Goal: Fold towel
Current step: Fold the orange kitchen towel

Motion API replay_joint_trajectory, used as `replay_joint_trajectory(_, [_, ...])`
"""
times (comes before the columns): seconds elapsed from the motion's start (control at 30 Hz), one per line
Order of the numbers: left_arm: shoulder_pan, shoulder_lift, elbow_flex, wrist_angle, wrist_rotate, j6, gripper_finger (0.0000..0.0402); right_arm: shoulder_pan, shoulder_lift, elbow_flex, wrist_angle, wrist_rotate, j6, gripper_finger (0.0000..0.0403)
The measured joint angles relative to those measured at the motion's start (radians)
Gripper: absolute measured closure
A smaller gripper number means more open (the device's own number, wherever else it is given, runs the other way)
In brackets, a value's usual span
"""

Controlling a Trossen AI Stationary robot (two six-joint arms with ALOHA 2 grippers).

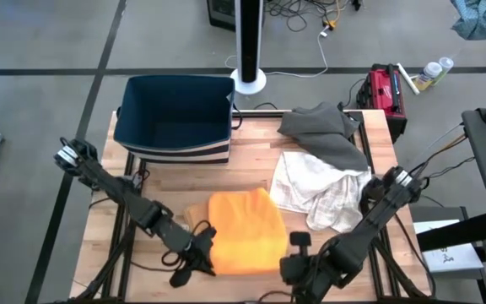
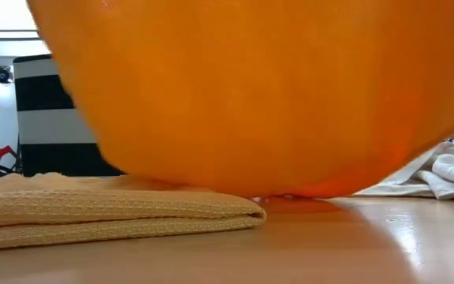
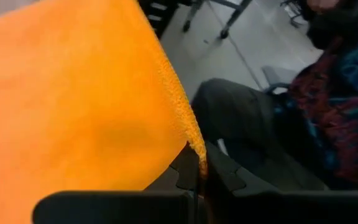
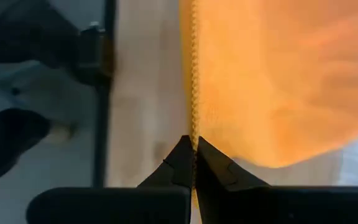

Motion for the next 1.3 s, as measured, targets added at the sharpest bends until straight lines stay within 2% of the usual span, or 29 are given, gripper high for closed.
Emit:
replay_joint_trajectory(0.13, [-0.059,0.031,0.0,0.073,-0.017,-0.062,0.0401,0.018,0.056,0.017,0.044,0.002,0.004,0.0403])
replay_joint_trajectory(0.3, [-0.108,0.037,0.0,0.026,-0.098,-0.126,0.0401,0.022,0.133,0.015,0.151,-0.051,-0.005,0.0403])
replay_joint_trajectory(0.4, [-0.128,0.037,-0.001,0.023,-0.112,-0.158,0.0401,0.022,0.162,0.015,0.196,-0.072,0.008,0.0403])
replay_joint_trajectory(0.63, [-0.147,0.036,-0.001,-0.044,-0.141,-0.192,0.0401,0.025,0.172,0.015,0.201,0.003,0.011,0.0403])
replay_joint_trajectory(0.8, [-0.15,0.031,-0.001,-0.17,-0.232,-0.197,0.0401,0.016,0.169,0.013,0.149,0.109,-0.042,0.0403])
replay_joint_trajectory(1.0, [-0.126,0.03,-0.001,-0.304,-0.381,-0.185,0.0401,-0.055,0.174,0.008,-0.056,0.203,-0.058,0.0403])
replay_joint_trajectory(1.17, [-0.077,-0.001,-0.001,-0.473,-0.551,-0.183,0.0401,-0.14,0.174,-0.006,-0.144,0.216,-0.092,0.0403])
replay_joint_trajectory(1.3, [0.004,-0.013,-0.001,-0.551,-0.575,-0.137,0.0401,-0.198,0.174,-0.024,-0.153,0.212,-0.154,0.0403])
